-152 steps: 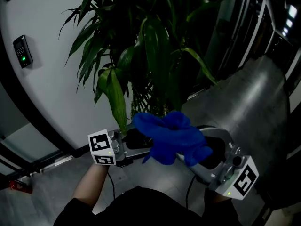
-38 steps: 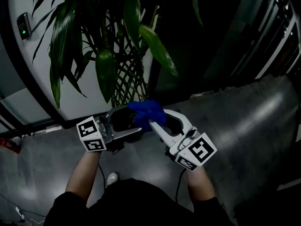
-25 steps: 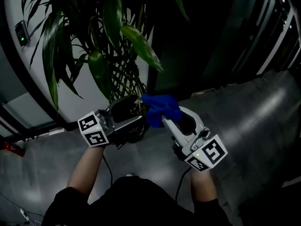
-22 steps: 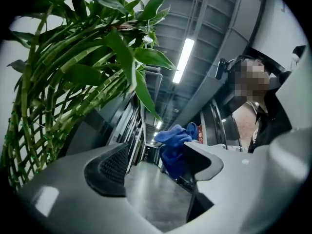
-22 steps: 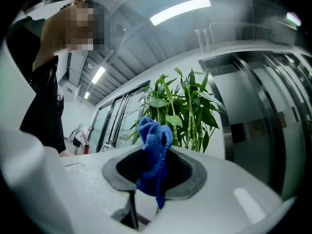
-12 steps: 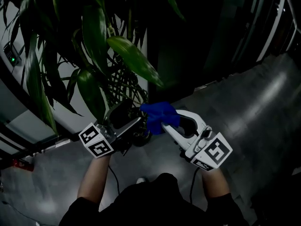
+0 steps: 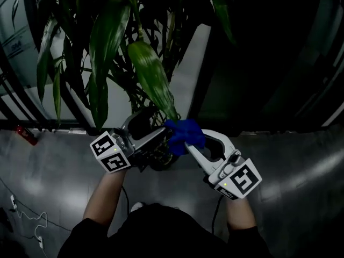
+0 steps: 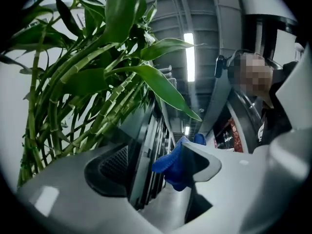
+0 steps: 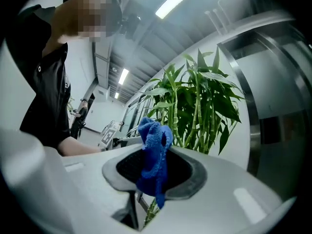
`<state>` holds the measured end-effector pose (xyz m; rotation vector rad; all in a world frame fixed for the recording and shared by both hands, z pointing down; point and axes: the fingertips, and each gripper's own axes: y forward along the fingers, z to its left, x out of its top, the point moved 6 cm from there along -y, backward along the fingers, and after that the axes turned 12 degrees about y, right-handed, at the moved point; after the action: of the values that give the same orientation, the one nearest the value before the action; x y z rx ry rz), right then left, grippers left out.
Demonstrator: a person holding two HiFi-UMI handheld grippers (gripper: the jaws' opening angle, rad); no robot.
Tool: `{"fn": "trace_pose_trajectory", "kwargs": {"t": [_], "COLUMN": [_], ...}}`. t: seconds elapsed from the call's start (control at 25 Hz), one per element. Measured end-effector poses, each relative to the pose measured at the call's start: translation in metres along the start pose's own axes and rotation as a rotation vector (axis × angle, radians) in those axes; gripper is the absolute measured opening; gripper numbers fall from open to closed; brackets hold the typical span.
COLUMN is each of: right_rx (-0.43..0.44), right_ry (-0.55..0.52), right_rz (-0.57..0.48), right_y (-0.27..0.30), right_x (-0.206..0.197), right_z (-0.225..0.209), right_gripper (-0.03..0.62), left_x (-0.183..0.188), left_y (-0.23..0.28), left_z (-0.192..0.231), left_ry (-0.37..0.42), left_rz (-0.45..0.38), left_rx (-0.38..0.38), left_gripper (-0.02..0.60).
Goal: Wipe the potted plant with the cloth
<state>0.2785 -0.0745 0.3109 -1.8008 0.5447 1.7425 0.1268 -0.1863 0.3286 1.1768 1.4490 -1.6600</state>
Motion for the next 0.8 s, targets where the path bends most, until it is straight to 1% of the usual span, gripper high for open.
{"fn": "trace_pose_trajectory", "kwargs": {"t": [0.08, 0.16, 0.24, 0.32, 0.44, 0.56, 0.68, 0.72, 0.8], "right_rx": [0.054, 0.094, 0.099, 0.097, 0.062, 0.015, 0.025, 0.03, 0.048], "right_ry": [-0.007, 0.0, 0.002, -0.008, -0.029, -0.024, -0.037, -0.053, -0.083], "right_rz": [0.001, -0.005, -0.024, -0.06, -0.106, -0.166, -0.23, -0.243, -0.264], "right_y": [-0.002, -0.002, -0.001, 0.001, 0.008, 0.019, 0.034, 0.04, 0.051], "right_x": [0.004, 0.008, 0.016, 0.026, 0.041, 0.06, 0.087, 0.096, 0.111], "right_z": [-0.012, -0.024, -0.034, -0.043, -0.055, -0.066, -0.068, -0.068, -0.065], "right_gripper": [0.112, 0.112, 0.112, 0.11, 0.112, 0.112, 0.112, 0.112, 0.112], "left_x": [0.005, 0.006, 0.007, 0.009, 0.013, 0.014, 0.019, 0.021, 0.025], "left_y": [-0.002, -0.005, -0.006, -0.006, -0.006, -0.001, 0.006, 0.007, 0.01], "left_z": [-0.007, -0.012, -0.013, -0.012, -0.008, 0.0, 0.006, 0.008, 0.011], "left_ry": [0.029, 0.056, 0.069, 0.075, 0.08, 0.084, 0.111, 0.124, 0.136], "left_rz": [-0.028, -0.028, -0.014, -0.008, -0.002, 0.015, -0.003, -0.019, -0.039], "left_rx": [0.06, 0.118, 0.153, 0.173, 0.185, 0.172, 0.171, 0.177, 0.176], "left_gripper": [0.329, 0.328, 0.328, 0.328, 0.328, 0.328, 0.326, 0.308, 0.301]}}
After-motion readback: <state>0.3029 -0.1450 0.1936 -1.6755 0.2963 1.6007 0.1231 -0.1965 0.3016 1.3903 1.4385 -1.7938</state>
